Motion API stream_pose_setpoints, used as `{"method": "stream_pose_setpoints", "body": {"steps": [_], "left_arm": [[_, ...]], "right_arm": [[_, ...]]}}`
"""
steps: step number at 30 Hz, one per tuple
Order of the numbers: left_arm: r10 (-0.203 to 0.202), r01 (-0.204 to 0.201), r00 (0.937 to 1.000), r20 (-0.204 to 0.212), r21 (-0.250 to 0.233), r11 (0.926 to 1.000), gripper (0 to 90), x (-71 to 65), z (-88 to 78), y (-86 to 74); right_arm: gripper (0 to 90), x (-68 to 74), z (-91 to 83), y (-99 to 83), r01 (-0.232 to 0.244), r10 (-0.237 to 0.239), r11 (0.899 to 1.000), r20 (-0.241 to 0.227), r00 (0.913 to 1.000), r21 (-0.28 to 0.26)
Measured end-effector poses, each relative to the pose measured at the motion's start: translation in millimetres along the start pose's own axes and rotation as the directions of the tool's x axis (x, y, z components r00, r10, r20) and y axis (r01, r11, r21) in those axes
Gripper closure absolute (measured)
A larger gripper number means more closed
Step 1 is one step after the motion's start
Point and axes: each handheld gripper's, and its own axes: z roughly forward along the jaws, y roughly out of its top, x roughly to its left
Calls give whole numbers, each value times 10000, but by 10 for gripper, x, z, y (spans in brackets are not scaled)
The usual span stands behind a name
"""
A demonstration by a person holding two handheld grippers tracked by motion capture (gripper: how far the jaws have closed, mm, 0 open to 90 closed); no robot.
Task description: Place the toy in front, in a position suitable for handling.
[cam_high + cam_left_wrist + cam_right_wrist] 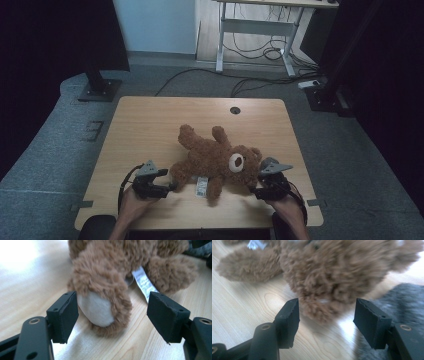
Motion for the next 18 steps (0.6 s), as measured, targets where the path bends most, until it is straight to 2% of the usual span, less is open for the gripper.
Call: {"method": "stream_pose_setpoints", "body": {"steps": [3, 7, 12, 15, 18], "left_arm": [[-55, 53, 10000, 69, 301, 9995, 265, -3, 56, -24], [-62, 64, 10000, -39, 578, 9983, 309, -15, 106, -26], [-94, 103, 9999, -138, 646, 9979, 435, -9, 119, -20], [-83, 84, 10000, -30, 673, 9977, 555, -2, 118, -14], [153, -148, 9999, -64, 631, 9979, 683, -24, 96, 7]], "right_arm": [[369, 45, 118, -16, 56, -57, 9998, 43, 10000, 186], [399, 67, 233, -44, 38, -51, 9992, 323, 9995, 399], [593, 69, 271, -61, -142, 122, 9992, 545, 9984, 363], [692, 75, 262, -53, -114, 97, 9996, 617, 9980, 266], [755, 84, 239, -36, -42, 30, 9998, 603, 9982, 199]]}}
